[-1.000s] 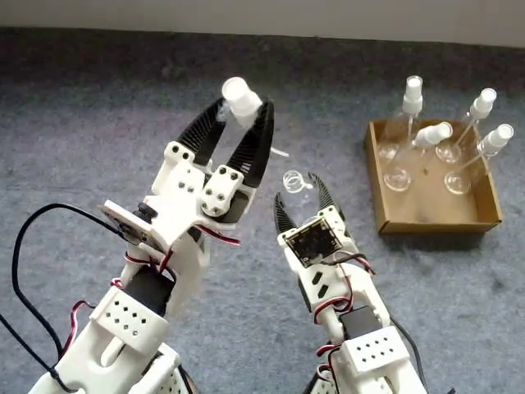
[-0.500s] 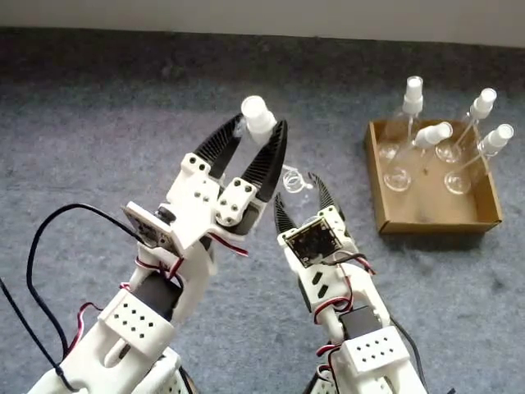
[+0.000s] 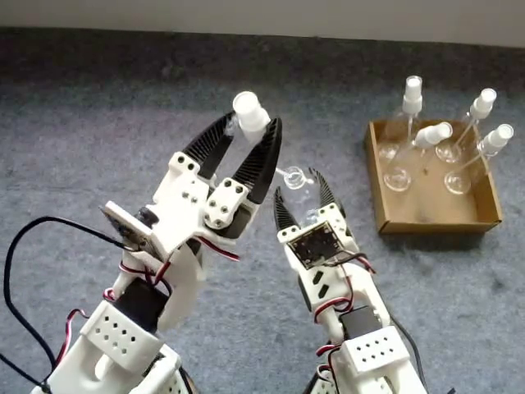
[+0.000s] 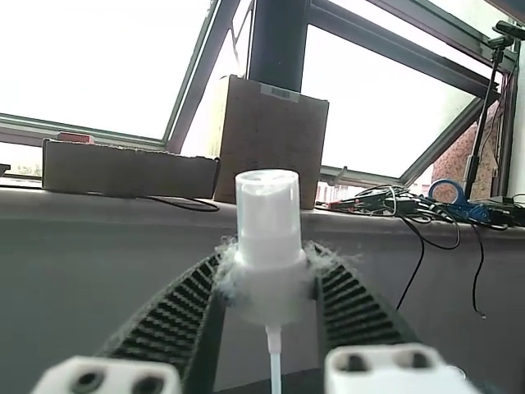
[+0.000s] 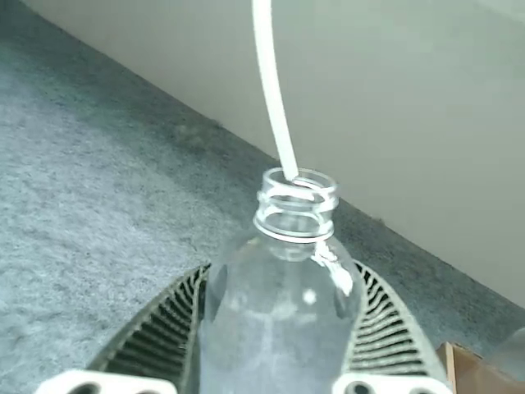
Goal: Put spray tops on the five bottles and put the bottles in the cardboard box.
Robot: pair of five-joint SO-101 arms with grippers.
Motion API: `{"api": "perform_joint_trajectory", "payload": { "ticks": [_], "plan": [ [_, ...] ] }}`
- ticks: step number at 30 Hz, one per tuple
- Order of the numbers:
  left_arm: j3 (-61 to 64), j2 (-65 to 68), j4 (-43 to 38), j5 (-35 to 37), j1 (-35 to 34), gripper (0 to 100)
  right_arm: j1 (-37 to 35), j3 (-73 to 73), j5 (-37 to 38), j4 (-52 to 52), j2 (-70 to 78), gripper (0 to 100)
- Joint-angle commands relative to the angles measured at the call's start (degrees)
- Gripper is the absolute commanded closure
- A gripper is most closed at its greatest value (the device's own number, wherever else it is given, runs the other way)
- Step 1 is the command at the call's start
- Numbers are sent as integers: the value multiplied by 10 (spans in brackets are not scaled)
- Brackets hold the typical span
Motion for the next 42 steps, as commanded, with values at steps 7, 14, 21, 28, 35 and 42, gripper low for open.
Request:
{"api": "perform_joint_trajectory", "payload": {
  "ticks": [7,14,21,28,35,42],
  "plan": [
    [-89,-7,20,-4,-7,991,-6,71,3,-50,-6,886],
    [-70,-7,20,-2,-2,991,-6,68,2,-50,-6,886],
    [-15,-7,16,-1,18,991,-6,68,2,-50,-6,886],
    [15,-7,16,-1,40,991,-6,71,2,-50,-6,886],
    [65,-7,15,62,42,991,-5,69,-37,-49,-6,886],
    [79,-6,15,79,47,991,-5,66,-89,-48,-6,886]
  ]
}}
